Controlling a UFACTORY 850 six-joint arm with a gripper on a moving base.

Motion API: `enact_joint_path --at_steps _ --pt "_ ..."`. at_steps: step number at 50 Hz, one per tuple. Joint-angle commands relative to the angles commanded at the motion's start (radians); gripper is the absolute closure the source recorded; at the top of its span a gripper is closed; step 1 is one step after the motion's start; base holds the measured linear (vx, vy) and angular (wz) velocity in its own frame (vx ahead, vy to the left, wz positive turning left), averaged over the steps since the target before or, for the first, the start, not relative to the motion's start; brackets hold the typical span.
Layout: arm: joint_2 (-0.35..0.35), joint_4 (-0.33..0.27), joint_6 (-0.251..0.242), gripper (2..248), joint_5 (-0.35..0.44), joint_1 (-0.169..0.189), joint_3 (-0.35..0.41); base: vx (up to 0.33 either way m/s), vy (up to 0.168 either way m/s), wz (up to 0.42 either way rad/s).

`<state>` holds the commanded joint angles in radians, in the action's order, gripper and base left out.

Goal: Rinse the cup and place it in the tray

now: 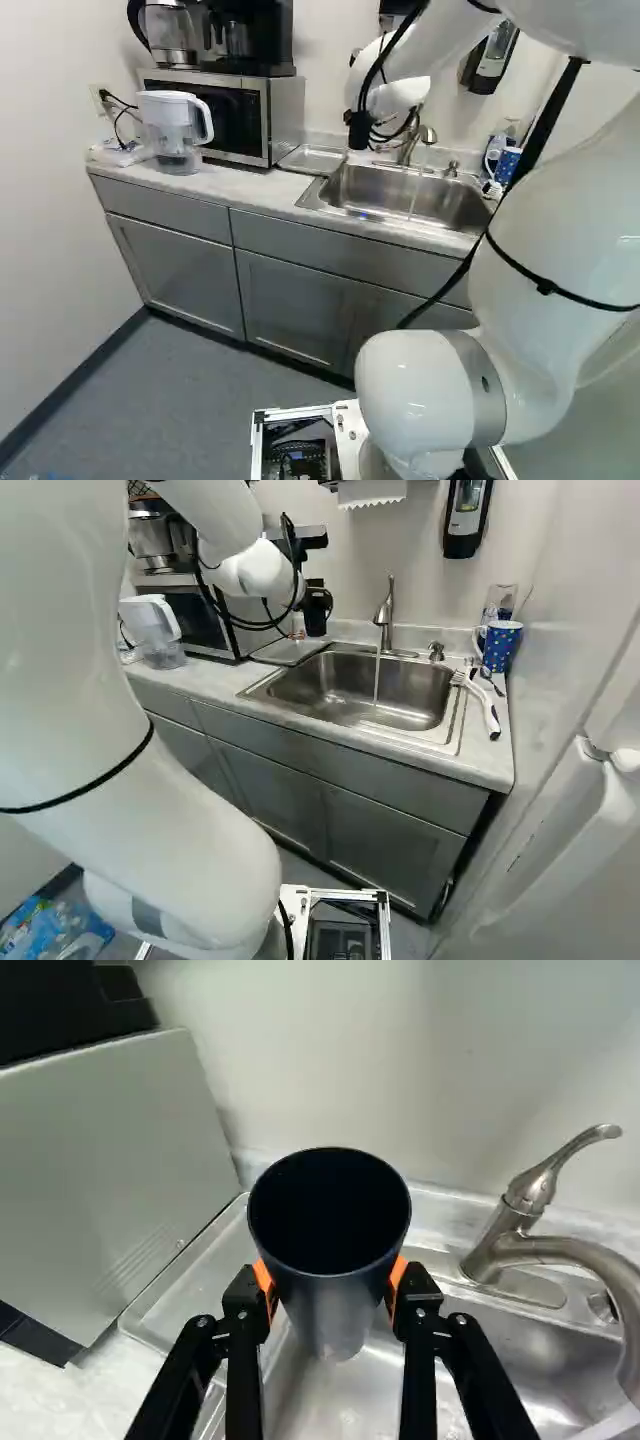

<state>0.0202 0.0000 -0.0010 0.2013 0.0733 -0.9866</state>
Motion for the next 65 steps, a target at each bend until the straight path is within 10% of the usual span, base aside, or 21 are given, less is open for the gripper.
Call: enact_joint_path --at_steps 65 --pt "-0.229 0.008 0.0 126 0.072 -0.146 -0.159 0.0 0.0 0.0"
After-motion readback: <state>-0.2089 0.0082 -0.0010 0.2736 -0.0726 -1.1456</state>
